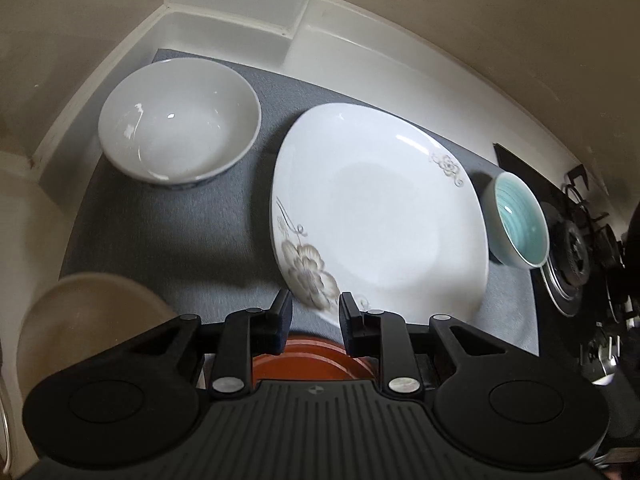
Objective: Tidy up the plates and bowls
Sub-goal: 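Close both tools on the rim of the terracotta round plate, then lift the terracotta plate onto the stacked square plates and open both tools, then close both tools on the rim of the large white bowl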
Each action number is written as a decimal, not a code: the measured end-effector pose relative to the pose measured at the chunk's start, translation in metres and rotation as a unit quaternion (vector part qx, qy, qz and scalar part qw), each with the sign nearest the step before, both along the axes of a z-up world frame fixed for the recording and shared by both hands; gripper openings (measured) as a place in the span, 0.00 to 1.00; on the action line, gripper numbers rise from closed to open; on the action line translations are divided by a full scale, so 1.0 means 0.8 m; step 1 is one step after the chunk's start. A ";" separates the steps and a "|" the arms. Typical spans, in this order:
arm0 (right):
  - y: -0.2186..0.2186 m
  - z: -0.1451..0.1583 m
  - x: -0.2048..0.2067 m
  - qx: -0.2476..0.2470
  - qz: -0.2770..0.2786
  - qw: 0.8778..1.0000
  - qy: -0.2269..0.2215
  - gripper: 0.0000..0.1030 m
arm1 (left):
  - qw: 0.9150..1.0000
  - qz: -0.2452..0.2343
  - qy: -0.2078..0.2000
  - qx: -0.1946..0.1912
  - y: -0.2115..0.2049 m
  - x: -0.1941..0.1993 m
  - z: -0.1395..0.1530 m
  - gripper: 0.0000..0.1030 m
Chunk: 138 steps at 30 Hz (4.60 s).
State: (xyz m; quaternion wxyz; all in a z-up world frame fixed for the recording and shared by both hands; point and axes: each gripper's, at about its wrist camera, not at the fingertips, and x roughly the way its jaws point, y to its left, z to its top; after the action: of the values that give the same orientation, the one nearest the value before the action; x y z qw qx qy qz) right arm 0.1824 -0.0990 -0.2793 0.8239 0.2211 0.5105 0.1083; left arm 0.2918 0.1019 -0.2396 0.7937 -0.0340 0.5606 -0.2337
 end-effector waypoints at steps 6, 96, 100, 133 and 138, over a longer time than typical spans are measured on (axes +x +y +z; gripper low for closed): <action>0.018 -0.019 -0.005 -0.063 0.030 0.997 0.019 0.13 | 1.000 0.000 0.009 -0.021 0.012 -0.013 0.000 0.33; -0.064 0.057 0.068 -0.173 -0.060 0.982 -0.044 0.15 | 1.000 0.003 0.027 -0.007 -0.048 0.063 -0.007 0.09; -0.055 0.049 0.087 -0.180 -0.051 0.980 -0.066 0.15 | 1.000 0.025 0.005 0.018 -0.049 0.081 -0.015 0.09; 0.055 0.070 0.190 -0.061 0.025 0.990 -0.124 0.61 | 0.976 0.210 -0.065 -0.002 0.139 0.100 -0.007 0.29; 0.093 0.057 0.227 -0.083 0.063 0.989 -0.109 0.41 | 0.975 0.214 -0.053 -0.012 0.140 0.109 -0.014 0.26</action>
State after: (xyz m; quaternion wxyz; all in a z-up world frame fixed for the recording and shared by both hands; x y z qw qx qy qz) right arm 0.3643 -0.0246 -0.2338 0.8815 0.1057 0.4381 0.1407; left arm 0.3790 0.2137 -0.2505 0.8533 -0.1503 0.4947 -0.0670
